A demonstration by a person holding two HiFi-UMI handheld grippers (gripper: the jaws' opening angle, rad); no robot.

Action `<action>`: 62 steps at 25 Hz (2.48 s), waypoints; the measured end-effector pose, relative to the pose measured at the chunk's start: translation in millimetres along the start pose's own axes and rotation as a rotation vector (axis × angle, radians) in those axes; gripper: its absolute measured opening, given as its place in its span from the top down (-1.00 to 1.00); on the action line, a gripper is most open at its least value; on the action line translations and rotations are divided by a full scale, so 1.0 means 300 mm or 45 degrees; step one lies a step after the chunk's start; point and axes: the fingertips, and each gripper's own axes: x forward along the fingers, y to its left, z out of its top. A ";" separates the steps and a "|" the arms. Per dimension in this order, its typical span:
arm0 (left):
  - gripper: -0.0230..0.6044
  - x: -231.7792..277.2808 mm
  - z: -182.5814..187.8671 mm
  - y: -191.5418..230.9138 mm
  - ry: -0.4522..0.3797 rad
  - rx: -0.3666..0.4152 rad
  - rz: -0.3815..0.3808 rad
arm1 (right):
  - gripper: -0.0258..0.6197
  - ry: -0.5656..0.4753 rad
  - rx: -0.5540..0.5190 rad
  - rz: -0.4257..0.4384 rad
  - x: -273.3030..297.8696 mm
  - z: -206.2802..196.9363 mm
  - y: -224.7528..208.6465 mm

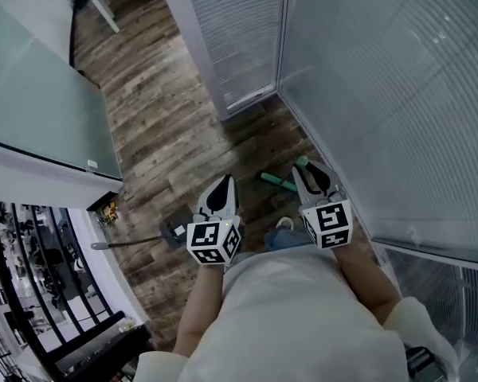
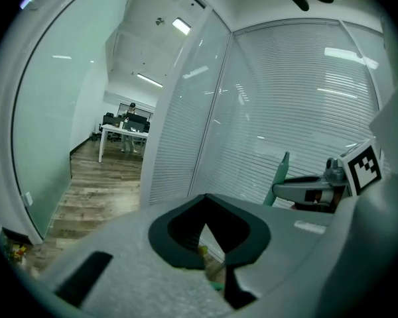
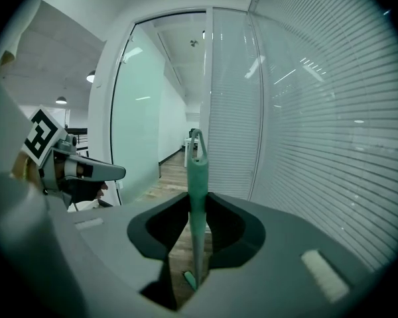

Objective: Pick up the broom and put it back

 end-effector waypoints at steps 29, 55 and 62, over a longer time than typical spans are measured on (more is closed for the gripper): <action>0.91 0.474 -0.076 -0.498 0.148 0.137 -0.332 | 0.63 0.124 0.198 -0.417 -0.213 -0.331 -0.637; 0.91 0.777 -0.262 -0.724 0.342 0.213 -0.593 | 0.63 0.346 0.416 -0.766 -0.299 -0.798 -0.875; 0.91 0.873 -0.311 -0.757 0.386 0.240 -0.638 | 0.63 0.400 0.457 -0.821 -0.275 -0.888 -0.922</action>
